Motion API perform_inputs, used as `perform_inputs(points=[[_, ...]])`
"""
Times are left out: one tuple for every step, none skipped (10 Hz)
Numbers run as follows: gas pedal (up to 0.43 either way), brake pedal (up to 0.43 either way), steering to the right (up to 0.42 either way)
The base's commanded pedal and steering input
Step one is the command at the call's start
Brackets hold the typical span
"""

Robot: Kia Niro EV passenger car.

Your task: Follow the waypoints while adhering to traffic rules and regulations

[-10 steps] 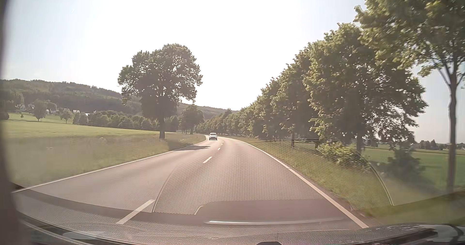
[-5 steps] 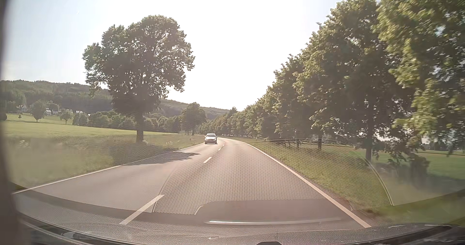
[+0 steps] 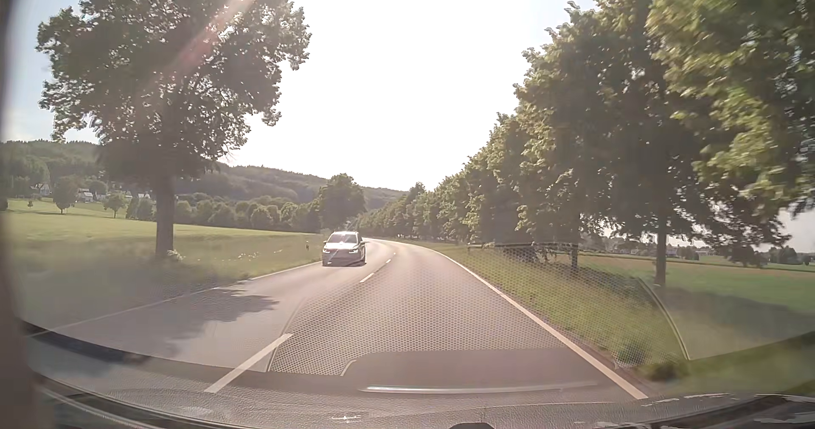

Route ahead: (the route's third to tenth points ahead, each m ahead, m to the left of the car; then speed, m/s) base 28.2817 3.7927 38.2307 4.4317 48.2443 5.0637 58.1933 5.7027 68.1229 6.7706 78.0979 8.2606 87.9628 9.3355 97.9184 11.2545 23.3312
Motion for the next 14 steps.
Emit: perform_inputs(points=[[0.209, 0.000, -0.010], [0.209, 0.000, -0.010], [0.209, 0.000, -0.010], [0.209, 0.000, -0.010], [0.209, 0.000, -0.009], [0.209, 0.000, -0.009], [0.209, 0.000, -0.009], [0.209, 0.000, -0.009], [0.209, 0.000, -0.009], [0.209, 0.000, -0.009], [0.209, 0.000, -0.008], [0.209, 0.000, -0.008], [0.209, 0.000, -0.007], [0.209, 0.000, -0.007]])
